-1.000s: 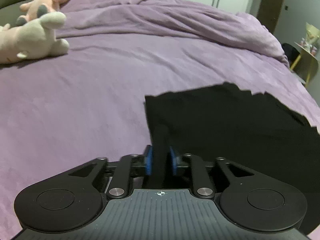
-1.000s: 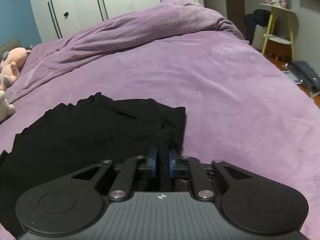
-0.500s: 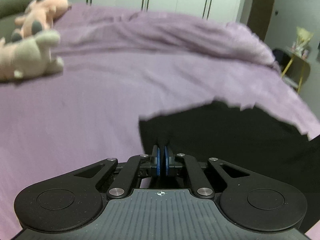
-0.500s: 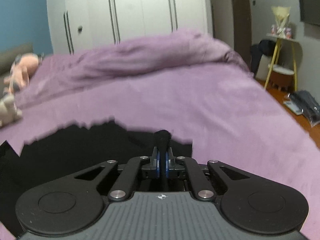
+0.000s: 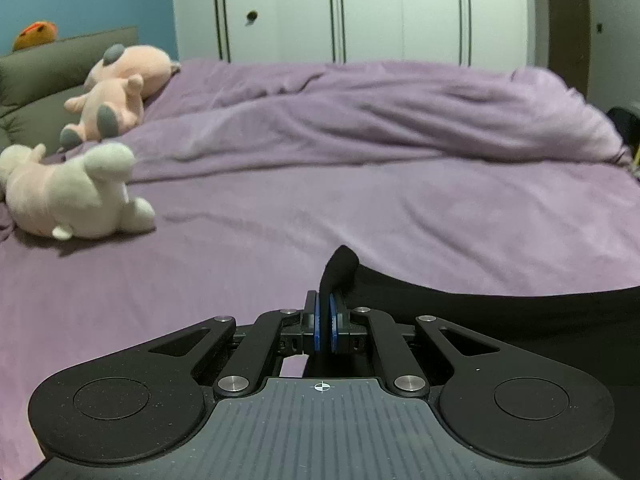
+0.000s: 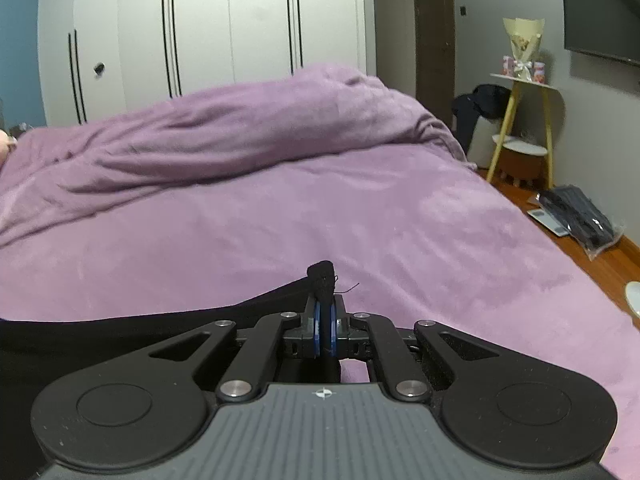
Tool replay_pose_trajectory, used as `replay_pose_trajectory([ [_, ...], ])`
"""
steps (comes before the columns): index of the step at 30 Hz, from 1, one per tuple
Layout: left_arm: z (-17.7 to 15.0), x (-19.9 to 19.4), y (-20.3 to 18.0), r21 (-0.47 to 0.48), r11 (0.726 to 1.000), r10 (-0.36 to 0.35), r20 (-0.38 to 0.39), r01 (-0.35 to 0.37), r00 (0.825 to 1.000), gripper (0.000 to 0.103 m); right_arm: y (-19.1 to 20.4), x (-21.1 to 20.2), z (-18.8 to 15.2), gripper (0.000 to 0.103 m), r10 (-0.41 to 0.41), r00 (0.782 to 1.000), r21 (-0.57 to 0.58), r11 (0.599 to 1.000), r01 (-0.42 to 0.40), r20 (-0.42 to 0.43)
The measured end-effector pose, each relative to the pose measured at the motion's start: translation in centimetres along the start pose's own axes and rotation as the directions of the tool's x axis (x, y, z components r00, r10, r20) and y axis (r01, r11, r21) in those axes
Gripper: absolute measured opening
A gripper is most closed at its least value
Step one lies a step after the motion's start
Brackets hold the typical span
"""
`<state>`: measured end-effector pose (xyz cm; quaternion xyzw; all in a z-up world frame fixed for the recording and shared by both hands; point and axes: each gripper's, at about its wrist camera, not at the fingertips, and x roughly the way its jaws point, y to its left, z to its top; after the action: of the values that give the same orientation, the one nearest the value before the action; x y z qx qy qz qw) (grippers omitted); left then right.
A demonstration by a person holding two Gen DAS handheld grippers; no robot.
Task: Fold small clothes
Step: 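Lift the hem with both grippers and fold it toward the collar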
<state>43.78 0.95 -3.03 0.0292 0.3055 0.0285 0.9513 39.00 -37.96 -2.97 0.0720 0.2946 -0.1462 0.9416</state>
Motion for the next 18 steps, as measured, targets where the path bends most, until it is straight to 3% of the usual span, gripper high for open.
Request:
replay_pose_trajectory([
  [3, -1.2, 1.6, -0.2, -0.002, 0.998, 0.059, -0.062, -0.059, 0.996, 0.012, -0.5, 1.3, -0.8, 0.008, -0.032, 0.999, 0.028, 0.999, 0.034, -0.042],
  [4, -1.6, 1.8, -0.1, 0.002, 0.996, 0.084, -0.075, -0.084, 0.994, 0.014, -1.0, 1.4, -0.9, 0.014, -0.056, 0.997, 0.051, 0.997, 0.058, -0.044],
  [6, -2.5, 1.1, 0.4, 0.011, 0.994, 0.108, -0.058, -0.108, 0.992, 0.014, -1.8, 0.6, -1.2, 0.017, -0.089, 0.996, 0.121, 0.988, 0.092, -0.024],
  [8, -3.3, -0.4, 0.8, 0.009, 0.996, 0.094, -0.015, -0.094, 0.995, 0.014, -1.9, -0.8, -1.6, 0.019, -0.022, 1.000, 0.195, 0.981, 0.020, 0.011],
  [10, -3.9, -1.5, 0.6, 0.001, 0.999, -0.033, 0.000, 0.033, 0.999, 0.019, -0.6, -1.4, -2.4, 0.025, 0.169, 0.986, 0.252, 0.953, -0.166, 0.009],
  [11, -4.1, -1.8, 0.3, -0.012, 0.994, -0.111, -0.007, 0.111, 0.994, 0.019, 0.5, -1.2, -3.0, 0.026, 0.281, 0.960, 0.281, 0.922, -0.268, -0.007],
  [13, -4.4, -2.1, -1.1, -0.052, 0.970, -0.239, -0.012, 0.238, 0.971, 0.025, 3.7, -0.2, -4.5, 0.026, 0.491, 0.869, 0.330, 0.832, -0.446, -0.062],
  [14, -4.5, -1.9, -2.2, -0.057, 0.955, -0.292, -0.015, 0.291, 0.956, 0.028, 5.3, 0.4, -5.3, 0.026, 0.556, 0.827, 0.347, 0.794, -0.499, -0.084],
  [16, -4.8, -1.4, -4.2, -0.035, 0.944, -0.329, -0.013, 0.328, 0.944, 0.034, 7.6, 1.9, -6.7, 0.026, 0.640, 0.761, 0.383, 0.734, -0.561, -0.110],
  [18, -4.9, -0.1, -6.4, -0.010, 0.945, -0.328, -0.034, 0.327, 0.944, 0.035, 8.5, 3.7, -7.5, 0.026, 0.660, 0.741, 0.431, 0.709, -0.558, -0.127],
])
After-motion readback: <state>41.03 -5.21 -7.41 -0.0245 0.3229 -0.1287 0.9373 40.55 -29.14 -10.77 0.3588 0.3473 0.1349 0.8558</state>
